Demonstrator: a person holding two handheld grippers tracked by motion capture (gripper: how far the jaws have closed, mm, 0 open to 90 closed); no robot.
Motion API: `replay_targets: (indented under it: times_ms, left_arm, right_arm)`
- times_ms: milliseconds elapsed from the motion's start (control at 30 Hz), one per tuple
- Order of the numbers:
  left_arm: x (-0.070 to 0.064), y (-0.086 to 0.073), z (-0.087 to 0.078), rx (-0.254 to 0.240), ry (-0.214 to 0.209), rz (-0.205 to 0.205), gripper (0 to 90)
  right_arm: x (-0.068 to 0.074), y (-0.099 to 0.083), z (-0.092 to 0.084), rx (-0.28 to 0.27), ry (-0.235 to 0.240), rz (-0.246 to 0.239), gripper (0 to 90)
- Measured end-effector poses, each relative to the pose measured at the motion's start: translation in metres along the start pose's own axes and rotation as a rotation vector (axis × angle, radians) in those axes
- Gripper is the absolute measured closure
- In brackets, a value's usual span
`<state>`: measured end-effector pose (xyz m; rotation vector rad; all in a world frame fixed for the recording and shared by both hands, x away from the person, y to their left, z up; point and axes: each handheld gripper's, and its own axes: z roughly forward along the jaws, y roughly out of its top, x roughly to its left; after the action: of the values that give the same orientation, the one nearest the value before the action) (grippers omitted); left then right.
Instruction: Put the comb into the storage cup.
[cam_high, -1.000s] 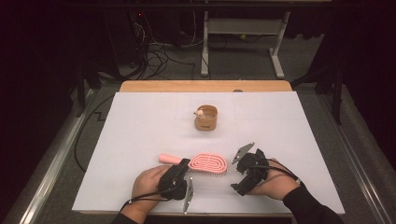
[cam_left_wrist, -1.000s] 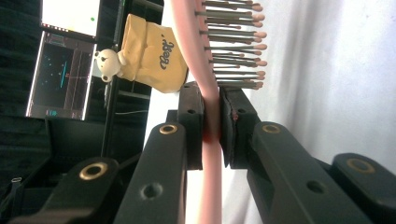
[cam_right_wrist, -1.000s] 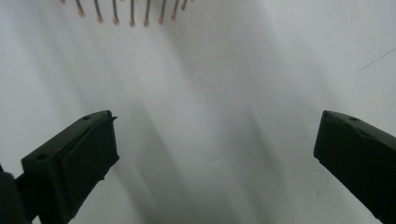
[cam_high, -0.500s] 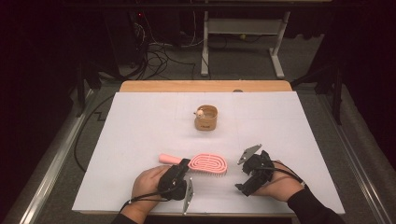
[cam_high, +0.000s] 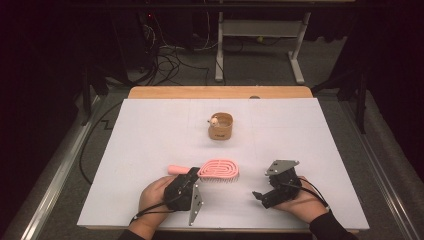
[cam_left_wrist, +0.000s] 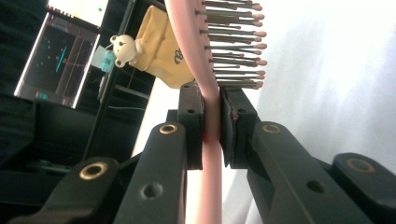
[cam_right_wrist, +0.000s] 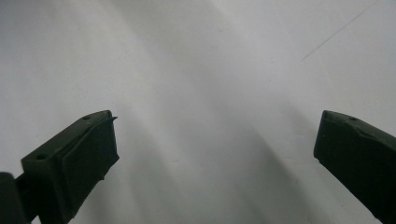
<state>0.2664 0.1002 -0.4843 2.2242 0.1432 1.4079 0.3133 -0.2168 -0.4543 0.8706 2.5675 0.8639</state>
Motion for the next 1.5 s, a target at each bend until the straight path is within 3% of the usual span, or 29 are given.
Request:
replay_targets:
  times_ms: [133,367,600,800,867,1100,1367,1500]
  left_arm:
    - [0.003,-0.003,-0.002,-0.009,-0.004,-0.045,79.4]
    - [0.002,-0.002,-0.003,-0.019,-0.007,-0.057,79.4]
    - [0.009,-0.006,-0.006,-0.049,-0.008,-0.140,79.4]
    - [0.014,-0.008,-0.008,-0.079,-0.030,-0.236,79.4]
    - [0.016,-0.008,-0.008,-0.086,-0.033,-0.256,79.4]
    - [0.023,-0.011,-0.010,-0.123,-0.066,-0.383,79.4]
    - [0.033,-0.023,-0.010,-0.160,-0.120,-0.562,79.4]
    - [0.037,-0.027,-0.010,-0.176,-0.131,-0.615,79.4]
  right_arm:
    - [-0.003,-0.005,-0.001,-0.063,-0.008,0.036,0.1]
    - [-0.002,-0.010,-0.001,-0.171,-0.030,0.100,0.1]
    - [0.007,-0.010,-0.005,-0.257,-0.037,0.116,0.1]
    - [0.009,-0.012,-0.010,-0.311,-0.049,0.128,0.1]
    - [0.009,-0.014,-0.009,-0.312,-0.049,0.132,0.1]
    - [0.009,-0.017,-0.008,-0.312,-0.045,0.136,0.1]
    - [0.010,-0.017,-0.010,-0.325,-0.044,0.146,0.1]
    - [0.010,-0.017,-0.010,-0.334,-0.042,0.151,0.1]
